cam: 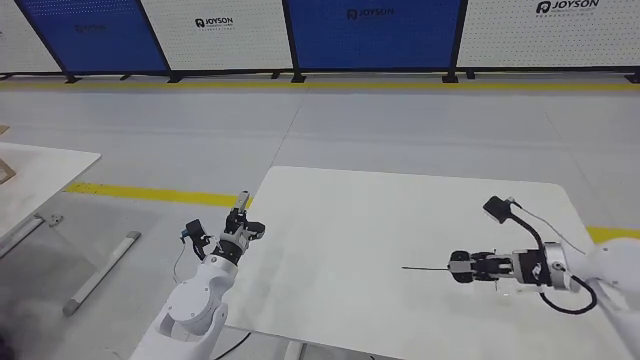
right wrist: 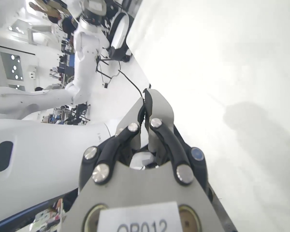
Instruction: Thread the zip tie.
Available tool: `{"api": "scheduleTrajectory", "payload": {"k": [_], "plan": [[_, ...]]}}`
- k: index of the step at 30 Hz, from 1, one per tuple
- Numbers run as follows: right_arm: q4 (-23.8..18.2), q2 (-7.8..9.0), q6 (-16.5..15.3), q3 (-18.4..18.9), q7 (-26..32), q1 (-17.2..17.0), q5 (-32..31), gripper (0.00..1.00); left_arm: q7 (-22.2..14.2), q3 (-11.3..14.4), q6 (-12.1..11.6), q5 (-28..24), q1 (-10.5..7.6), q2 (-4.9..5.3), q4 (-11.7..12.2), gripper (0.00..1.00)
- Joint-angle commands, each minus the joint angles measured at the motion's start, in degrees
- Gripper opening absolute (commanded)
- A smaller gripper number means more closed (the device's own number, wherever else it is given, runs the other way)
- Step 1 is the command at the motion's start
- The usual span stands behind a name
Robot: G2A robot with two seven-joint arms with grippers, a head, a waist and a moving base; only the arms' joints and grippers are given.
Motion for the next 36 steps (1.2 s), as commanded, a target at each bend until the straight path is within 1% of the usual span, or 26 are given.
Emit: {"api": "scheduleTrajectory", "payload": {"k": [1, 4, 6, 7, 26, 29, 32, 33, 34, 36], "plan": [[1.0, -0.2, 0.3, 0.0, -2.2, 0.5, -0.7, 0.0, 0.0, 0.0, 0.0, 0.0, 0.0, 0.0, 0.0, 1.0], [0.8, -0.83, 2.7, -2.1, -3.8, 2.1, -3.9, 0.0, 0.0, 0.0, 0.0, 0.0, 0.0, 0.0, 0.0, 1.0], [0.5, -1.32, 6.1, -3.8, -5.7, 3.4, -7.4, 0.0, 0.0, 0.0, 0.0, 0.0, 0.0, 0.0, 0.0, 1.0], [0.6, -1.51, 7.5, -4.2, -6.6, 3.7, -7.8, 0.0, 0.0, 0.0, 0.0, 0.0, 0.0, 0.0, 0.0, 1.0], [0.6, -1.51, 7.5, -4.2, -6.6, 3.7, -7.8, 0.0, 0.0, 0.0, 0.0, 0.0, 0.0, 0.0, 0.0, 1.0], [-0.5, -1.57, 7.4, -4.1, -7.5, 3.3, -8.6, 0.0, 0.0, 0.0, 0.0, 0.0, 0.0, 0.0, 0.0, 1.0], [-2.7, -1.53, 8.5, -4.0, -9.3, 3.4, -12.4, 0.0, 0.0, 0.0, 0.0, 0.0, 0.0, 0.0, 0.0, 1.0], [-4.0, -1.5, 7.9, -4.0, -10.3, 3.5, -14.8, 0.0, 0.0, 0.0, 0.0, 0.0, 0.0, 0.0, 0.0, 1.0], [-4.7, -1.45, 7.5, -4.1, -11.5, 3.3, -17.5, 0.0, 0.0, 0.0, 0.0, 0.0, 0.0, 0.0, 0.0, 1.0], [-6.8, -1.55, 8.7, -5.4, -16.3, 3.0, -25.9, 0.0, 0.0, 0.0, 0.0, 0.0, 0.0, 0.0, 0.0, 1.0]]}}
